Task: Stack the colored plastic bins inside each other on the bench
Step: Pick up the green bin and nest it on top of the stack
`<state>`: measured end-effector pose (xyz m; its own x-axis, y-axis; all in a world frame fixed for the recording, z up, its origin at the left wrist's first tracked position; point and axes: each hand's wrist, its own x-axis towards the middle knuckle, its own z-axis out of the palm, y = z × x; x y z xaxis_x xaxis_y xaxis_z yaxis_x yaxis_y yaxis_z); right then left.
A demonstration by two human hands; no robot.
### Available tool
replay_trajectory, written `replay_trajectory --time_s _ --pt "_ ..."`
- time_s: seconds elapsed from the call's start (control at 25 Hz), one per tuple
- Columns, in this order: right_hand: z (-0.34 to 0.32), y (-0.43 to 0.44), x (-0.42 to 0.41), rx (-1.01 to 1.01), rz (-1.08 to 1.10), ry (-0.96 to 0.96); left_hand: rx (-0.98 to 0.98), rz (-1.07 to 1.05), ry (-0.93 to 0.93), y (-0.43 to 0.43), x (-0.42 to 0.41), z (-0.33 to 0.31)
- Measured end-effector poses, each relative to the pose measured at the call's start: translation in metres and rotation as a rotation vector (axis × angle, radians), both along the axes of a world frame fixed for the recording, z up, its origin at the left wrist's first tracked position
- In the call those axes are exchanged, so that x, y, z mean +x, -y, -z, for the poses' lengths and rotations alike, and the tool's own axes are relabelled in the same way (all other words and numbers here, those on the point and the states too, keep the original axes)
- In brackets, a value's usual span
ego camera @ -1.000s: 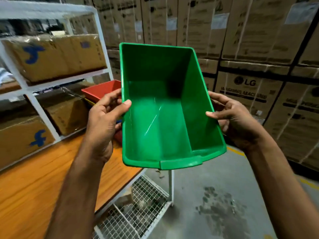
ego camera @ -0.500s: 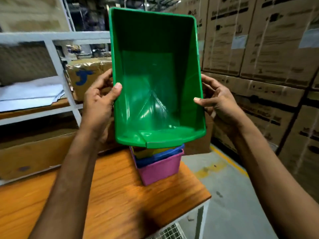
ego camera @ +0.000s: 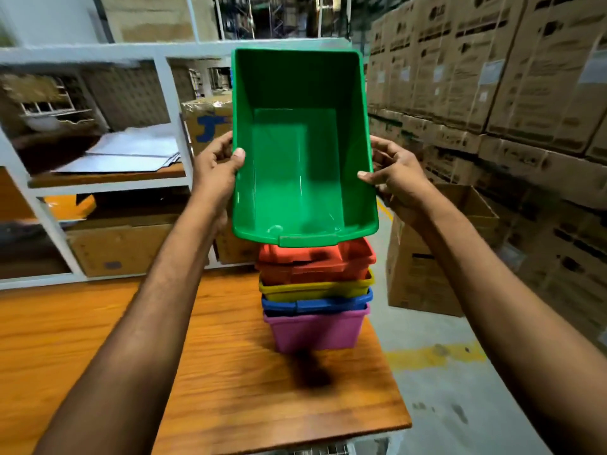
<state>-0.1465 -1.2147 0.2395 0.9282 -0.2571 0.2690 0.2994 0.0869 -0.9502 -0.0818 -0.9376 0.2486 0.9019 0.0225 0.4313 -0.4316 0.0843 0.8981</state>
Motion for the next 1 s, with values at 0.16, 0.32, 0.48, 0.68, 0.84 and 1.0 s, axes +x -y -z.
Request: replay_trajectory --time_s 0.16,0.32,0.48,0.68,0.84,1.0 --pt "0.007 0.002 0.012 0.02 -0.024 -0.024 0.017 -0.015 -0.038 0.003 0.01 0.005" --pt "0.003 0.005 0.014 0.045 -0.029 -0.005 0.025 0.013 -0.03 0.001 0.013 0.009" --pt "-0.015 0.001 0.007 0.097 -0.065 0.072 0.094 -0.068 0.038 -0.003 0.007 0.002" --pt "-0.036 -0.02 -0.012 -0.052 -0.016 0.206 0.563 -0.475 0.696 0.005 -0.028 -0.048" --pt "-0.053 -0.047 -0.018 -0.268 0.023 0.303 1.155 -0.553 1.132 0.03 -0.046 -0.117" --pt "-0.064 -0.06 -0.021 -0.561 0.087 0.403 1.45 -0.455 1.146 0.034 -0.037 -0.149"
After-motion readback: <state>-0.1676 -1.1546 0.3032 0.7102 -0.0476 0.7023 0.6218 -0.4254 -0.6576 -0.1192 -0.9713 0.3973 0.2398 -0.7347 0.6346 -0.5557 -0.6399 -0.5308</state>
